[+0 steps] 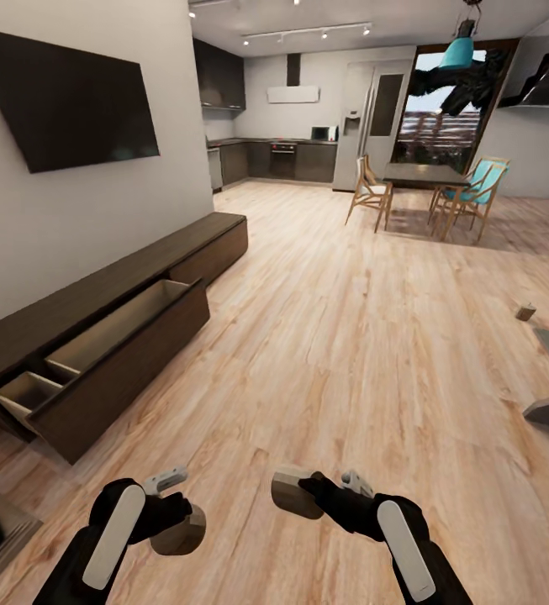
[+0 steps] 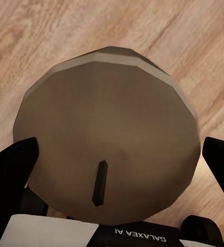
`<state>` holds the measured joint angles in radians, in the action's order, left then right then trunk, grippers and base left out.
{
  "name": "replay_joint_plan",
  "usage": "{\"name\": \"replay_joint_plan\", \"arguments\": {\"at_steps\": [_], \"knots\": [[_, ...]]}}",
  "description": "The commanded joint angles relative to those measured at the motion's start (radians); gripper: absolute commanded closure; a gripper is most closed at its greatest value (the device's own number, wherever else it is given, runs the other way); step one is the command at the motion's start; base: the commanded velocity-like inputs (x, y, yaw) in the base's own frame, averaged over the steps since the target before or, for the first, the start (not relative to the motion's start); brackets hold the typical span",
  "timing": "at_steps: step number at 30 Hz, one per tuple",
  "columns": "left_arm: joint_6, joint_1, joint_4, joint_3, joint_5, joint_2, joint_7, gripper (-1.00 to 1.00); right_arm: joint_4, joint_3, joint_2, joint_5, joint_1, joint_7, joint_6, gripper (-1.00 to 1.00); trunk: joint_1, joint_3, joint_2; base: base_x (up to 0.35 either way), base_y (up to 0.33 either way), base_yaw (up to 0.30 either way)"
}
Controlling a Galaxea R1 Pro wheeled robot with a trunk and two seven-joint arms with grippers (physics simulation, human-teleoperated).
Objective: Place each of the two pumpkins and all three candles from the living room inside a cabinet in the living room (use any cabinet), then make sure every cabinet is closed, and position the cauldron so it is next to a table in the living room.
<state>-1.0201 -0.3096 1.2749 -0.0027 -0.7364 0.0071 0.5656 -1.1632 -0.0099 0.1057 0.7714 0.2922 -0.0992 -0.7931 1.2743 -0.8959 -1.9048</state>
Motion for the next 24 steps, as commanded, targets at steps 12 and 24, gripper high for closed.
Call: {"name": "replay_joint_plan", "arguments": {"at_steps": [12, 24], "knots": [[-0.002, 0.0, 0.001, -0.001, -0.011, 0.002, 0.009, 1.0, -0.001, -0.002, 0.002, 0.017, 0.001, -0.01, -0.003, 1.0, 0.0, -0.001, 0.0, 0.267, 0.0, -0.226], [-0.002, 0.0, 0.001, -0.002, -0.011, 0.003, 0.009, 1.0, -0.001, -0.001, 0.002, 0.017, 0.001, -0.008, -0.003, 1.0, 0.0, -0.001, 0.0, 0.348, -0.028, -0.007]]}}
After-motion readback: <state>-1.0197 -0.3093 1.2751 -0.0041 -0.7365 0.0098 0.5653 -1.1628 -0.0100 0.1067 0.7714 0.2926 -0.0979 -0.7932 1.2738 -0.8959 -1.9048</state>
